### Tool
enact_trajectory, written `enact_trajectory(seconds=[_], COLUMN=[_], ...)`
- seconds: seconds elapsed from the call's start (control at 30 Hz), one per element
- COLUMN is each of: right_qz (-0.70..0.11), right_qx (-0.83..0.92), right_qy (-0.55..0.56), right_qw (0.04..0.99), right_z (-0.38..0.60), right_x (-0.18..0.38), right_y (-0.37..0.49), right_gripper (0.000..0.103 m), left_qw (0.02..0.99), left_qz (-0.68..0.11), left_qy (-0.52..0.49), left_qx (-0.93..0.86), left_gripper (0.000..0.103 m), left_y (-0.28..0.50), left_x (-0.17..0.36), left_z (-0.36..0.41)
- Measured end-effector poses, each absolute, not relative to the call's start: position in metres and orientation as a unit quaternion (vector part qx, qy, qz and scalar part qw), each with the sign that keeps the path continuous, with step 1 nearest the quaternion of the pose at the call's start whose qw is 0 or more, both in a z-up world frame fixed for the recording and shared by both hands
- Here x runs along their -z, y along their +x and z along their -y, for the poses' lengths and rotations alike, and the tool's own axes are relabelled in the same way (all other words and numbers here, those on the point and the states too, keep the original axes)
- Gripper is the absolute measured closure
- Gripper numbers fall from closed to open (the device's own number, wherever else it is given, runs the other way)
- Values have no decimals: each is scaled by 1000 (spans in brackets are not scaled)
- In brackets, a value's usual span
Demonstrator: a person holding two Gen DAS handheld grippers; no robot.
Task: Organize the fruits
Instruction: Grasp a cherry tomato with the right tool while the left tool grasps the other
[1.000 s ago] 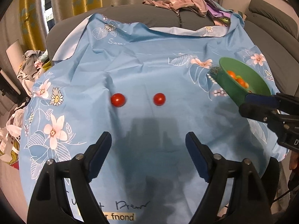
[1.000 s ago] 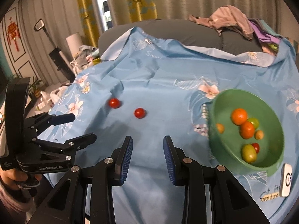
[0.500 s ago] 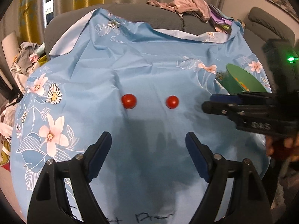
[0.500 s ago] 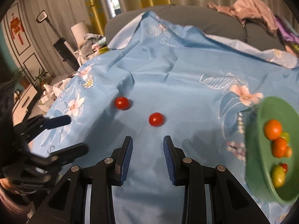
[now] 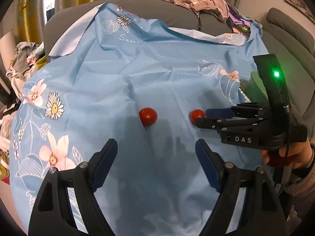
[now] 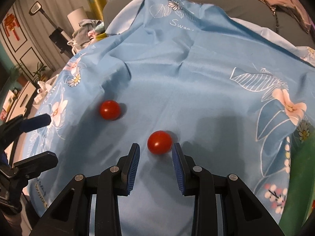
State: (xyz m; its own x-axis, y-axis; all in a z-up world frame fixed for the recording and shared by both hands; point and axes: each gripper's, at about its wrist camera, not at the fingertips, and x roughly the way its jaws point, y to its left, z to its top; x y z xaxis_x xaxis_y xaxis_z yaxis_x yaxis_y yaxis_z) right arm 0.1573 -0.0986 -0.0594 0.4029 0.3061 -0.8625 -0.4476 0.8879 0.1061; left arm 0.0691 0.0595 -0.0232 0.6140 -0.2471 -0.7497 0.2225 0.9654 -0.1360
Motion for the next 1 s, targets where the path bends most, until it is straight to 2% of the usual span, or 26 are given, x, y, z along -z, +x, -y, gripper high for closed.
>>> enact_trajectory(seconds=[0.17,0.47,0.67,0.77,1.0], right_qz=[-503,-491,-497,-496,-491], right_qx=[-229,-247,-265,-265,-273], right_qy=[-73,-57,-24,-17,1], right_qw=[830,833,826,827,827], right_z=[97,109,119,123,129], right_x=[67,66,66,66,64], right_y=[164,157,155,154,150], right_gripper=[69,72,72,72,72], left_qw=[895,876,860,846,793], left_qz=[-423,-449,-473,-485,-536], left_qy=[5,52,93,125,201], left_qx=[138,167,169,180,207], left_gripper=[23,43,46,52,58], left_y=[88,129,151,158,175], left_x=[25,31,43,48,64], left_z=[-56,-43,-32,-25,-14])
